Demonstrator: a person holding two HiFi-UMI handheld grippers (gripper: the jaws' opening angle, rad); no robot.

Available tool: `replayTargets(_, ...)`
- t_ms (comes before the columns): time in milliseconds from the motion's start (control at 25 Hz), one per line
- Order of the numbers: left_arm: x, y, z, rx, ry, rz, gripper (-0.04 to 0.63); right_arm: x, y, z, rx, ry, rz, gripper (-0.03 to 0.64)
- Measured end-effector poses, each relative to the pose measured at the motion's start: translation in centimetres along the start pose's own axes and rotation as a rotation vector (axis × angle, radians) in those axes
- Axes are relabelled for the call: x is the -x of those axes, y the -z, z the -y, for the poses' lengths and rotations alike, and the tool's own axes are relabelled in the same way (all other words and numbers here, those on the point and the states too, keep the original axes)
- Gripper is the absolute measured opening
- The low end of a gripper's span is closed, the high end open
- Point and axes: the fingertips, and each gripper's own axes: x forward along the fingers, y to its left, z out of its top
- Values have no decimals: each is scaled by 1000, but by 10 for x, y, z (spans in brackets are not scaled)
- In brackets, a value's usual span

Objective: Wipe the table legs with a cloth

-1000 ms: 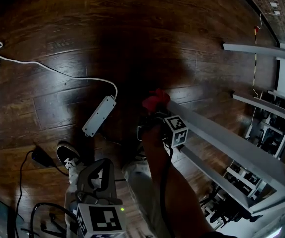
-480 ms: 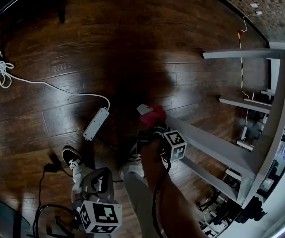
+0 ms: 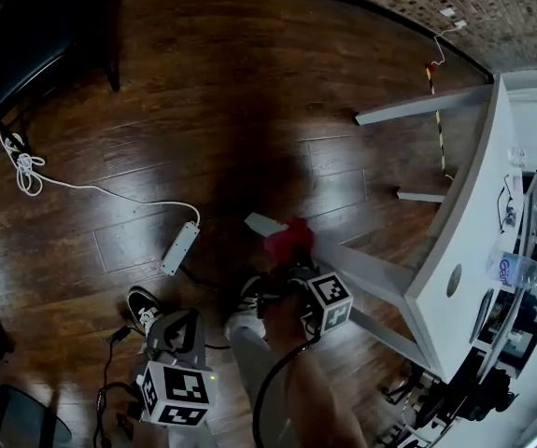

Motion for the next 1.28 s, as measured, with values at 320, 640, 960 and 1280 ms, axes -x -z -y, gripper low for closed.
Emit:
replayTargets(320,28,-32,29,-77,3,3,0,74,-26,-55,-14,-147,-22,63)
replayTargets(640,31,-68,71,-155,32,27,2,133,-52,-97,150,-346,-58,63)
replayTargets(960,29,-96,103,-212,79,39,0,185,-88,-150,452,-534,31,64)
replayTargets(1280,53,-71,98,-289,150,-24,0,222,-91,-140,481,-474,166,66)
